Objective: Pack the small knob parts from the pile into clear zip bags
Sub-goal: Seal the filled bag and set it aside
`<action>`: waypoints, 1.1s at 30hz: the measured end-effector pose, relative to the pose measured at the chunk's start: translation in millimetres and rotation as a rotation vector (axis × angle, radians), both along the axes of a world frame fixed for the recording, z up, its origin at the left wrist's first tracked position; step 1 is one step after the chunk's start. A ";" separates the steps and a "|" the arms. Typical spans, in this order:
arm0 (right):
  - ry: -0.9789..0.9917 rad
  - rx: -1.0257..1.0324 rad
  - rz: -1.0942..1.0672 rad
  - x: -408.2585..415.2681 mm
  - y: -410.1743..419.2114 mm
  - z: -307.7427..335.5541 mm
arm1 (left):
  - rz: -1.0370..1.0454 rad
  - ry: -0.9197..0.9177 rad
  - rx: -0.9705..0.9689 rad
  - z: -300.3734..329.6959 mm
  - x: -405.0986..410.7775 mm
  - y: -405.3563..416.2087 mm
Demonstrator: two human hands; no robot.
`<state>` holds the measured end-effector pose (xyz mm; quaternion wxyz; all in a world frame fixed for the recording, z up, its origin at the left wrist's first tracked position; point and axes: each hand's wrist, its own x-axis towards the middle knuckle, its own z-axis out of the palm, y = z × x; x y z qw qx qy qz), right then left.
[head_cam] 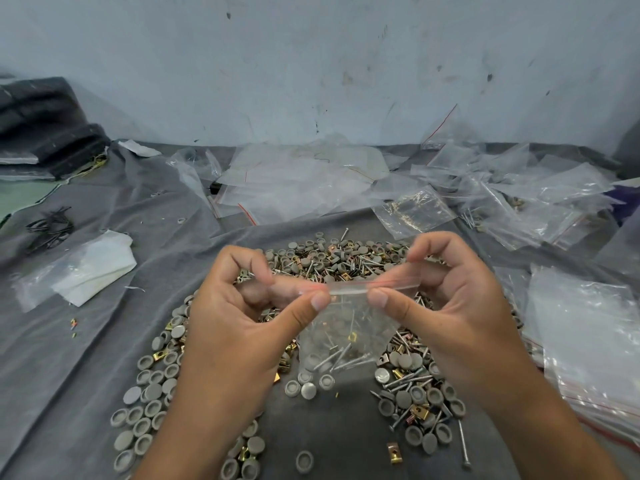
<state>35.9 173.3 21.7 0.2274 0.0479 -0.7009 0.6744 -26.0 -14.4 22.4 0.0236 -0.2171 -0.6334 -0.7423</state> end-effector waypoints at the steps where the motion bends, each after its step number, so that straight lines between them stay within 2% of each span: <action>1: 0.004 -0.025 0.021 0.3 2.2 1.3 | -0.009 -0.002 0.003 1.1 0.8 -0.5; 10: -0.021 -0.107 0.083 1.9 4.0 2.9 | -0.119 -0.057 0.024 1.6 0.9 0.1; 15: -0.031 -0.032 0.107 4.0 -6.2 5.1 | -0.145 0.015 -0.049 -1.8 3.9 1.0; 21: -0.057 0.064 0.108 7.0 -4.3 -0.6 | -0.170 0.043 -0.043 -5.3 1.0 0.2; 29: -0.053 -0.079 0.030 5.3 10.4 4.5 | -0.074 -0.009 0.014 -6.7 -4.6 -2.8; 33: -0.055 -0.121 0.102 8.2 11.1 6.8 | -0.036 0.030 -0.005 -7.1 -6.5 -6.8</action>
